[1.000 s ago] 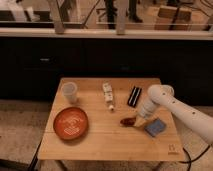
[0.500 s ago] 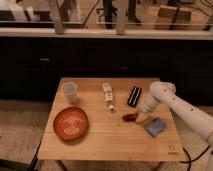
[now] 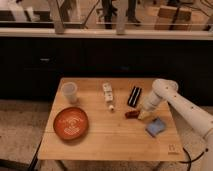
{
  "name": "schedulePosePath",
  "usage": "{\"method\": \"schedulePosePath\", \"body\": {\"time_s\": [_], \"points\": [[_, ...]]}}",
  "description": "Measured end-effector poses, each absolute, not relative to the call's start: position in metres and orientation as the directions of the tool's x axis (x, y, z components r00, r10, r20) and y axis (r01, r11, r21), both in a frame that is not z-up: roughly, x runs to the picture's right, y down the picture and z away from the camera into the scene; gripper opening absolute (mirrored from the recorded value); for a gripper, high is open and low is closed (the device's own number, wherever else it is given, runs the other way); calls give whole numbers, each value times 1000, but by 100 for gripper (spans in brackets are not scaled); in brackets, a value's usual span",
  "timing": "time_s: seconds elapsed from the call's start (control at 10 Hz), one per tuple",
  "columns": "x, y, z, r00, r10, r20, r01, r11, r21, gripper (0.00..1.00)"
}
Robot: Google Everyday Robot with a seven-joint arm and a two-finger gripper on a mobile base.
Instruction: Drag the pepper across the table
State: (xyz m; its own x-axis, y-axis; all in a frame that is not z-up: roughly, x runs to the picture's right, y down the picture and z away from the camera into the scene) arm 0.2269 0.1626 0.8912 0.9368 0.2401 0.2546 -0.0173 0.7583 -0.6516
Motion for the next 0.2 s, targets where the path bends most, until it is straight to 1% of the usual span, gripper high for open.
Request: {"method": "schedulePosePath", "body": {"time_s": [0.2], "points": [[241, 159, 890, 933, 234, 272, -7, 769, -639, 0]]}}
